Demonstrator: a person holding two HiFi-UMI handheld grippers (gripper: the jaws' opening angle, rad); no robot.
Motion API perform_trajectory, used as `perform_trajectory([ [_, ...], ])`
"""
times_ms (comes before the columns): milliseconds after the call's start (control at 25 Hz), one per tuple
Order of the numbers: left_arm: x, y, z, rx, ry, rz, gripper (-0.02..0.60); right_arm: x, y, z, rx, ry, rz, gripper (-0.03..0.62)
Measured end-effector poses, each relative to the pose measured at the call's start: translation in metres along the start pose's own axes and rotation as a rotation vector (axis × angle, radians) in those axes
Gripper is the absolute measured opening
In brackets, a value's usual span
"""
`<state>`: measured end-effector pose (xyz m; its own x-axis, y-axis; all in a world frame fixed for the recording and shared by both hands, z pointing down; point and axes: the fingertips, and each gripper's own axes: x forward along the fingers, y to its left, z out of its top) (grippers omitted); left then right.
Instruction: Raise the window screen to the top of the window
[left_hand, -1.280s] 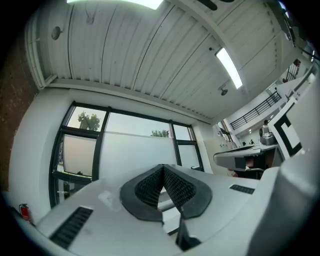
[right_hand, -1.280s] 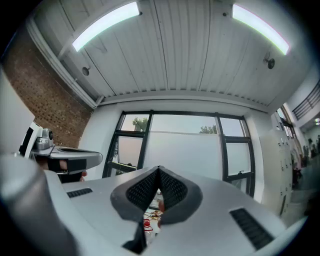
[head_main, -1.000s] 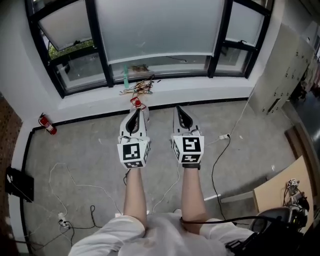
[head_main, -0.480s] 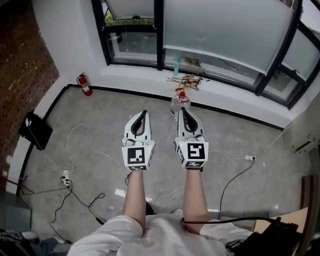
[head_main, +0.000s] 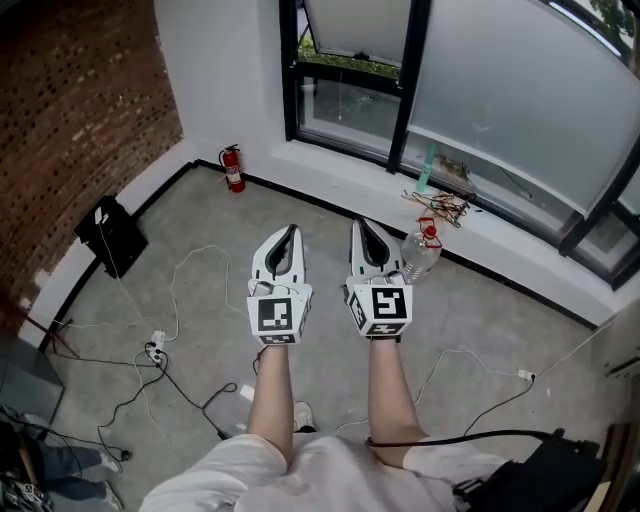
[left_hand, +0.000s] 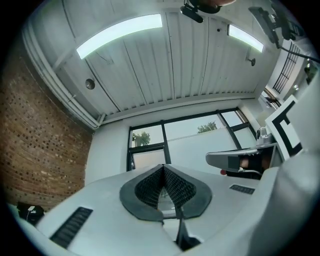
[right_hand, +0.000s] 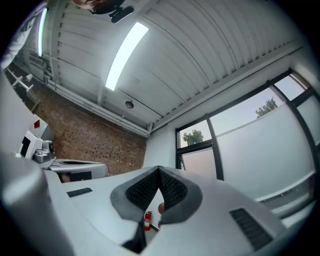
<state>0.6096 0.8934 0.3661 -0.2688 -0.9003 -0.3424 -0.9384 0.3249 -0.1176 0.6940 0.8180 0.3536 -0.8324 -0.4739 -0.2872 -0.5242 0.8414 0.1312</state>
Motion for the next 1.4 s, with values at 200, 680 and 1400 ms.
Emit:
perform_trajectory([
  [200, 0.012, 0.066, -0.018, -0.019, 0.009, 0.026, 0.002, 0.054, 0.047, -0.021, 0.017, 0.009, 0.021, -0.003],
  [680, 0.102, 0.122, -0.083, -0.027, 0.053, 0.031, 0.002, 0.175, 0.034, -0.074, 0.026, 0.021, 0.064, -0.003],
  [1400, 0.350, 0.235, -0.203, -0.005, 0.120, 0.137, 0.002, 0.449, -0.063, -0.198, 0.150, 0.048, 0.161, -0.003],
])
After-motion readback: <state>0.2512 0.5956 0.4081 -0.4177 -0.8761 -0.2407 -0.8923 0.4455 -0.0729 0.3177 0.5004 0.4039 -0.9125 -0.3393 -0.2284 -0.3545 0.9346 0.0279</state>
